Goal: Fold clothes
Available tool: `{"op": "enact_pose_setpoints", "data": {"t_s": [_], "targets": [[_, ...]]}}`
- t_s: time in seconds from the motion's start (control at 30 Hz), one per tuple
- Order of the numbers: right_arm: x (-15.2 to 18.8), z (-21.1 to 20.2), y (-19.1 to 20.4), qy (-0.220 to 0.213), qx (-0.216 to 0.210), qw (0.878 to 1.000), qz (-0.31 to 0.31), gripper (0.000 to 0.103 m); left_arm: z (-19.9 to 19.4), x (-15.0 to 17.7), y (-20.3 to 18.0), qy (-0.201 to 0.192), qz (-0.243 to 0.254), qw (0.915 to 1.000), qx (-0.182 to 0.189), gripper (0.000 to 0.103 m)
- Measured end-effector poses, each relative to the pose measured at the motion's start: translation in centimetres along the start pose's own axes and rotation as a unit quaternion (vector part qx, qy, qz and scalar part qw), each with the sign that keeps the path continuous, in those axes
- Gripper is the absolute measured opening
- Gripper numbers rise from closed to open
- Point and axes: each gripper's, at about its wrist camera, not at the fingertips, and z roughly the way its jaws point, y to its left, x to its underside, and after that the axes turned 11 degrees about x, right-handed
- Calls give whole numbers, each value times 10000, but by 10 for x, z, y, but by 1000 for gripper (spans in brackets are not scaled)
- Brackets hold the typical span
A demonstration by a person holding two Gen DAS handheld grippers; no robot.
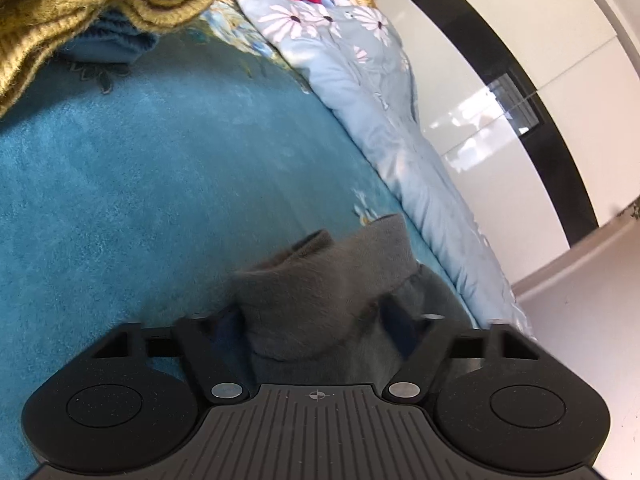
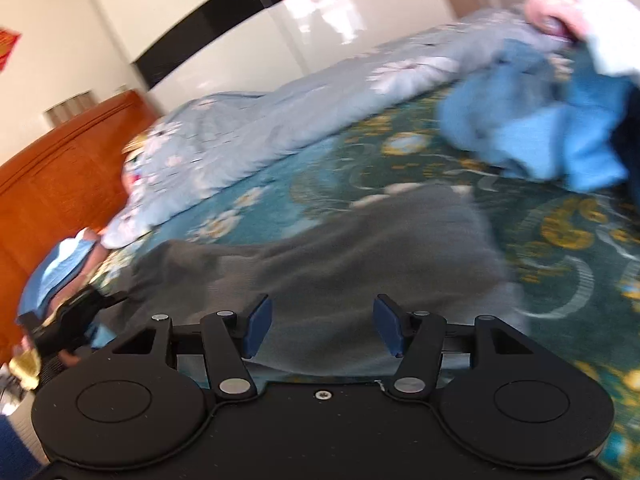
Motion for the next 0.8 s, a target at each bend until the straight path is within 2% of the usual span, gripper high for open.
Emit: {"op": "enact_pose_setpoints", "data": {"t_s": [0.07,0.1,0.27,0.37,0.43,0.5,0.6,0.67,0.7,0.8], "targets": [[0,10,22,10,-195,9990,-407,58,1,-1,5,-25,-207,9998,-18,28],[1,16,35,21,-257,9976,-638,62,0,-1,6,-66,-260,9996,23,27],[14,44,93,65,-426,9831,-1777,66,0,-4,5,6,-320,9994,142,26],[25,59,116,37,-145,9724,-2330,67,0,-9,8,89,-329,9992,204,27],[33,67,126,-9,53,9642,-2650,74,1,-9,7,141,-167,9996,171,29],[40,70,132,-86,189,9562,-2919,76,2,-8,7,184,-43,9997,150,30],[44,69,133,-169,266,9530,-3013,74,3,-8,10,205,-71,9996,196,32],[38,66,125,-126,183,9605,-2773,71,4,-10,12,215,-96,9994,248,32],[35,64,120,-114,159,9627,-2698,66,5,-10,12,229,-82,9994,256,32],[34,59,113,-99,314,9580,-2849,61,5,-11,12,270,-44,9993,265,33]]}}
